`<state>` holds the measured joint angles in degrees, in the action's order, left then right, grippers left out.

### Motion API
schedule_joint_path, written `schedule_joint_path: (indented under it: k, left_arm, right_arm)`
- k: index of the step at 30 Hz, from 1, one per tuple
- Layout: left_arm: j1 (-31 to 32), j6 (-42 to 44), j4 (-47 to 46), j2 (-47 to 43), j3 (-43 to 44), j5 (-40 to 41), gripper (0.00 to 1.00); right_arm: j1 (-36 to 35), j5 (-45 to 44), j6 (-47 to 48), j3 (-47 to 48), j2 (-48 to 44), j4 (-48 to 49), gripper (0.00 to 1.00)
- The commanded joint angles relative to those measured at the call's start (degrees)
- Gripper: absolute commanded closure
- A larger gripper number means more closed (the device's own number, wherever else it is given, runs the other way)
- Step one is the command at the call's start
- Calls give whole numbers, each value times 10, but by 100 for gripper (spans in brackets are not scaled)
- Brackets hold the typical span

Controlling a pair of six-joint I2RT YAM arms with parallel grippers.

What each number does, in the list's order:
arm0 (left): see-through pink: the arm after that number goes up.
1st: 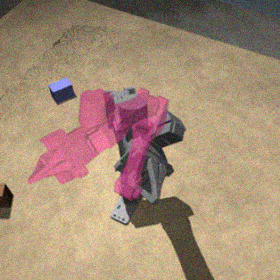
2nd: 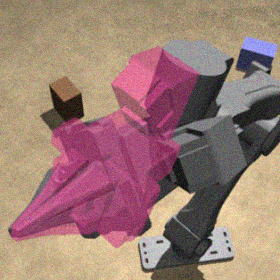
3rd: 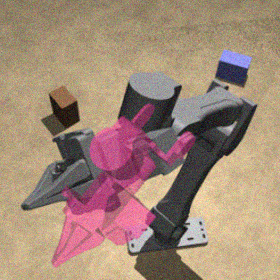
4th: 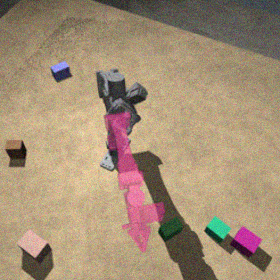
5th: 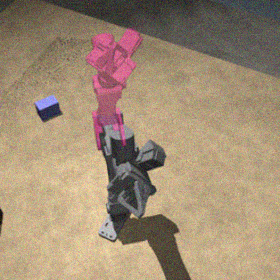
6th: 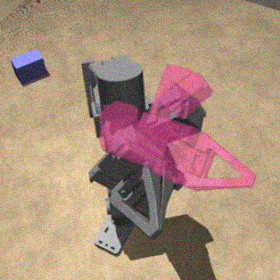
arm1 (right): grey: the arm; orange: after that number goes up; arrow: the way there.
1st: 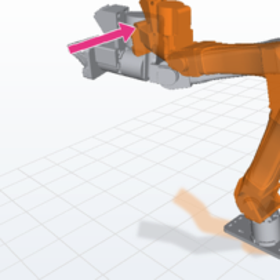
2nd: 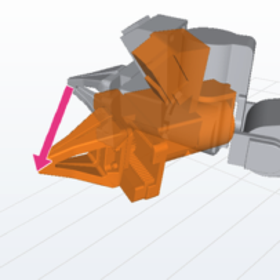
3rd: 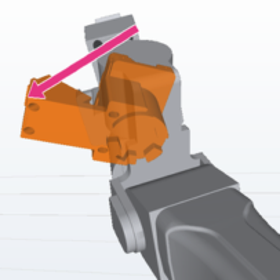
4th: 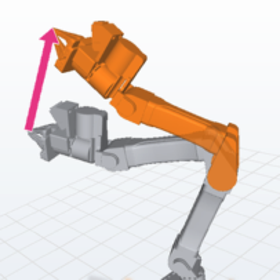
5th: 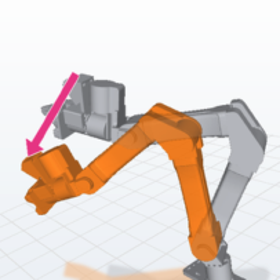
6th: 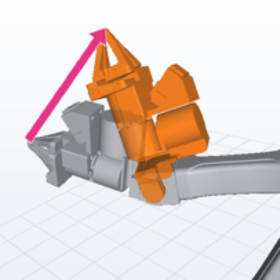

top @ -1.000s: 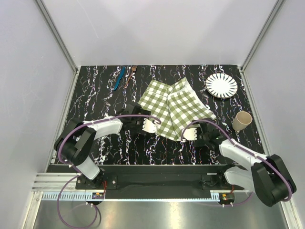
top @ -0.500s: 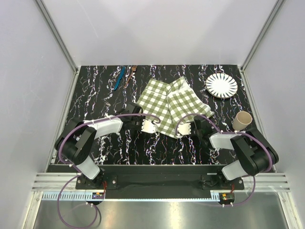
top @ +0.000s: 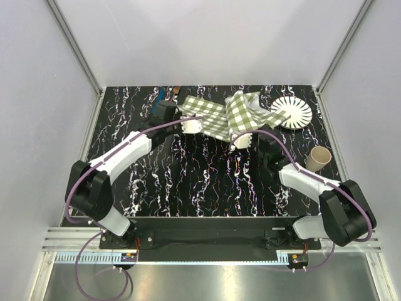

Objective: Set the dinner table for one person
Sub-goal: Flatten out the napkin at the center of the board.

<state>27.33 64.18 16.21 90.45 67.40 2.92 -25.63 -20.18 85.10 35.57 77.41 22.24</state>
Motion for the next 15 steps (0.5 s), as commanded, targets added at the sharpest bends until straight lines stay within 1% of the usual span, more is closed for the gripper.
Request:
schedule_joint_path:
  k: [1, 3, 5, 7, 11, 13, 15]
  left_arm:
    - [-8, 12, 12, -35, 42, 105, 100]
    - [-9, 27, 11, -38, 56, 129, 100]
    - [-12, 37, 10, -36, 84, 164, 100]
    - [-18, 51, 8, -37, 105, 190, 100]
    - [-22, 82, 4, -42, 135, 234, 100]
    - [-25, 89, 1, -48, 147, 237, 100]
    - [-25, 96, -3, -55, 154, 243, 100]
  right_arm:
    - [0, -62, 64, 32, -27, 34, 100]
    - [1, -76, 87, 53, -26, 38, 100]
    - [1, -99, 103, 77, -16, 61, 100]
    - [4, -119, 109, 101, -5, 85, 100]
    - [13, -140, 111, 139, 1, 85, 100]
    - [15, -149, 107, 157, 0, 67, 100]
    - [15, -147, 99, 165, -15, 25, 100]
